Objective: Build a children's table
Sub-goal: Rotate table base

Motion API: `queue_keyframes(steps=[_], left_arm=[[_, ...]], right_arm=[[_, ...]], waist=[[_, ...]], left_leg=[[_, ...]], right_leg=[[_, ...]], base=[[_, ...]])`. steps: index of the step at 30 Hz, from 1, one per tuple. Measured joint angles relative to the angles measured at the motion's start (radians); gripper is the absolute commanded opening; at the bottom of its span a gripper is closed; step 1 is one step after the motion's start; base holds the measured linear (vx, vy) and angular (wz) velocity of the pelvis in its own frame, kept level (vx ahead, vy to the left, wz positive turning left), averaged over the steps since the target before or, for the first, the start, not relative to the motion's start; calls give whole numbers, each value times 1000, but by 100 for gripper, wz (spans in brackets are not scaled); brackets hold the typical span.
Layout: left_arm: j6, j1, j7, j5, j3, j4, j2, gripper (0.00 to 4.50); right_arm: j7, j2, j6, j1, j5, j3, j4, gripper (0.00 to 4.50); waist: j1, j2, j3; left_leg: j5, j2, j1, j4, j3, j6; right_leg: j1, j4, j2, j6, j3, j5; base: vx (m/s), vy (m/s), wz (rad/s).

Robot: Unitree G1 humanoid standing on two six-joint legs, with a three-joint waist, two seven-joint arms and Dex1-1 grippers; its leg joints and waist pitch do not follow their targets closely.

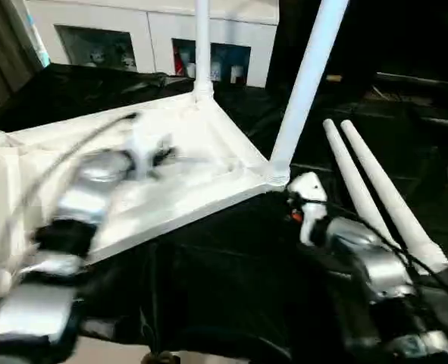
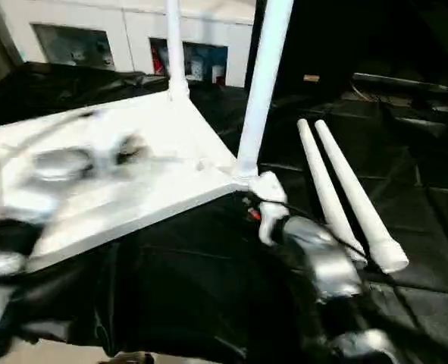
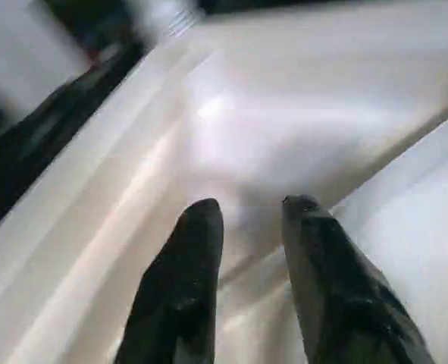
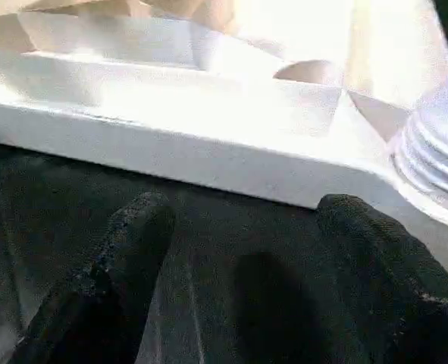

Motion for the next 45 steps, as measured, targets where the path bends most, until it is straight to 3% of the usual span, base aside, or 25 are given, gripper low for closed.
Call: queue_keyframes(steps=[7, 14, 26, 34, 45], left_arm=[[127, 90, 14, 130, -2, -113, 223, 223], [147, 107, 2, 178, -39, -107, 280, 287], [201, 160, -272, 123, -102, -205, 306, 380], [197, 245, -548, 10, -159, -363, 359, 440], [219, 239, -746, -123, -252, -455, 237, 440]], right_arm=[[-120, 50, -11, -98, -57, 0, 171, 344], [-156, 64, -35, -145, -72, -3, 239, 344], [-227, 103, -121, -249, -98, -26, 430, 344], [-239, 122, -158, -294, -109, -42, 512, 344], [-237, 138, -195, -320, -136, -43, 577, 344]], waist=[[-3, -21, 7], [6, -32, 11], [-2, -33, 11], [-4, -35, 10], [-8, -36, 10]], left_leg=[[-1, 0, 1, 3, 0, -5], [-1, 1, 1, 10, -1, -9], [2, 1, 3, 11, -2, -14], [2, 1, 3, 10, -2, -14], [3, 1, 3, 11, -1, -14]], right_leg=[[0, 4, 0, -1, 1, 1], [0, 12, 0, -1, 2, 1], [1, 15, 0, -3, 2, 4], [0, 15, 0, -3, 2, 4], [0, 16, 0, -4, 2, 5]], base=[[0, 0, 0], [0, 0, 0], [0, 0, 0], [0, 0, 0], [0, 0, 0]])
